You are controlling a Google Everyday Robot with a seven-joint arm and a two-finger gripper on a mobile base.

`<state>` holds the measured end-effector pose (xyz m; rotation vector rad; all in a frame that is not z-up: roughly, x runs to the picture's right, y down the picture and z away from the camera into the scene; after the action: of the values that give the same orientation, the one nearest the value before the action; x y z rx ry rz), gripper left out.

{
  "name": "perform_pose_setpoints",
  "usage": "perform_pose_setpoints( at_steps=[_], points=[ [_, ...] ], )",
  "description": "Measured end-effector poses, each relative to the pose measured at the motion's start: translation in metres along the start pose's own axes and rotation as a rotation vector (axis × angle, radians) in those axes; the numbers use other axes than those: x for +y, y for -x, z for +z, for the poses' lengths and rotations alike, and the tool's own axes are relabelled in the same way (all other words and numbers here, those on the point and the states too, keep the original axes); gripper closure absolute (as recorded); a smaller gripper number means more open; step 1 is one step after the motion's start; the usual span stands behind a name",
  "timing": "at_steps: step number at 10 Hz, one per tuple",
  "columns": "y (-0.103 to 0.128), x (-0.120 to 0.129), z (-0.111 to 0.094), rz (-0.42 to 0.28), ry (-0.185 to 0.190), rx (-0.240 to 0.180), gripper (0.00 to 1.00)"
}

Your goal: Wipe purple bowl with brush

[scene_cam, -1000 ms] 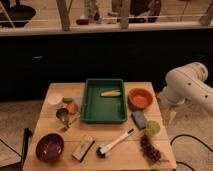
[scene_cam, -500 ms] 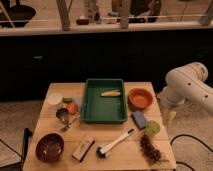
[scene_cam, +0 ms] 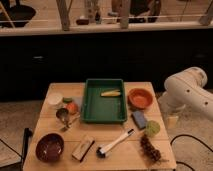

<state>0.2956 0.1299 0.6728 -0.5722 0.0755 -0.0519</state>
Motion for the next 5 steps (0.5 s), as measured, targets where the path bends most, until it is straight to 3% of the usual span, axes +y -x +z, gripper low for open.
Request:
perform_pose_setpoints(
  at_steps=[5],
  points=[
    [0.016,0.020,0.000,-0.120,-0.006,0.040,0.20]
  ],
)
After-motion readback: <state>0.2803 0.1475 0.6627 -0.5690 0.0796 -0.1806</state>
